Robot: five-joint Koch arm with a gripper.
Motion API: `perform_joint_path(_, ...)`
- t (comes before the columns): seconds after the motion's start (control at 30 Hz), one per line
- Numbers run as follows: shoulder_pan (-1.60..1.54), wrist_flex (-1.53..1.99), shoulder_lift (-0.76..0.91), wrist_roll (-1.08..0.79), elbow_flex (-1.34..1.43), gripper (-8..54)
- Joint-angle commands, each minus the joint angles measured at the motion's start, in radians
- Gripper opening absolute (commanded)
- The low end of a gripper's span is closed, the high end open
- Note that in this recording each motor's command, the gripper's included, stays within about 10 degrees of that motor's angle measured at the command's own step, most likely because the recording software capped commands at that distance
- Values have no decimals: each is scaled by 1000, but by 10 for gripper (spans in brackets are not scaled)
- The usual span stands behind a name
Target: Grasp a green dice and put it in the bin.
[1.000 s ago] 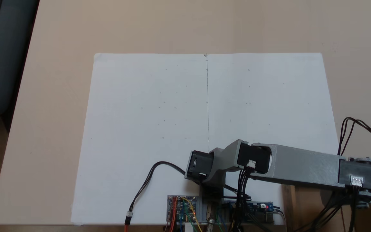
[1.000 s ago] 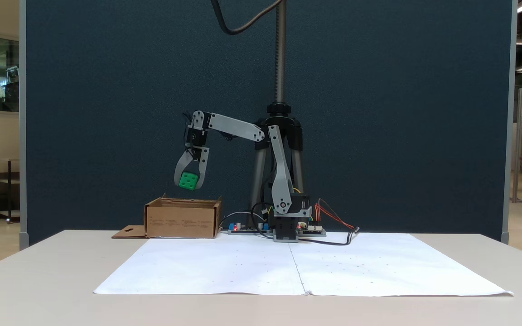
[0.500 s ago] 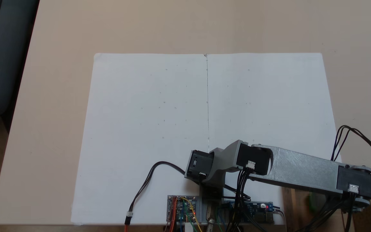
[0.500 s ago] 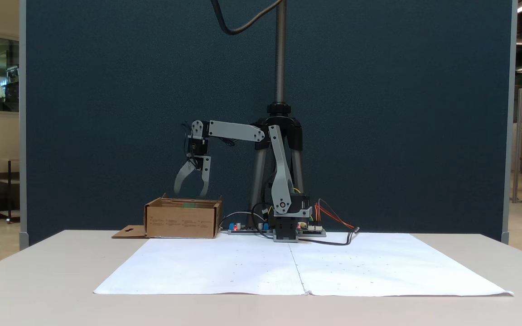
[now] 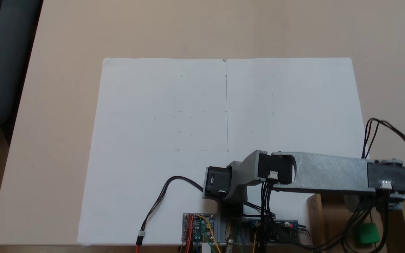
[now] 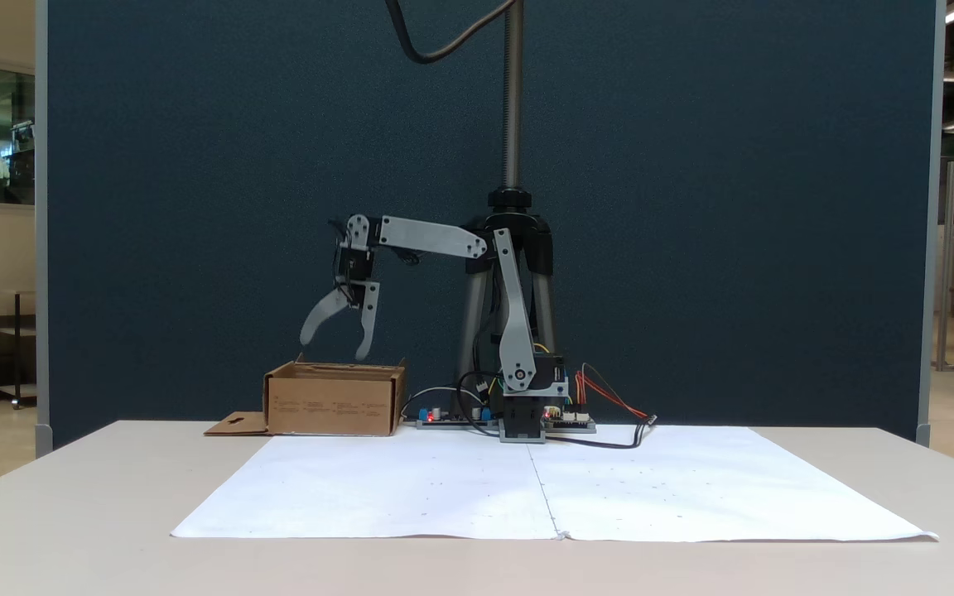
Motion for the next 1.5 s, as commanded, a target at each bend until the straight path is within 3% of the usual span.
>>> perform_joint_path(0.0,-67,-20,89,130,-44,423)
perform_joint_path(0.17,-310,-23,210,198,-46,424)
perform_joint_path(0.53,-905,-60,272,229,-46,424)
perform_joint_path(0.77,-1215,-258,330,241,-12,437)
perform_joint_path(1.0,-1488,-606,520,236,408,434)
perform_joint_path(1.47,-1597,-1116,712,239,882,454)
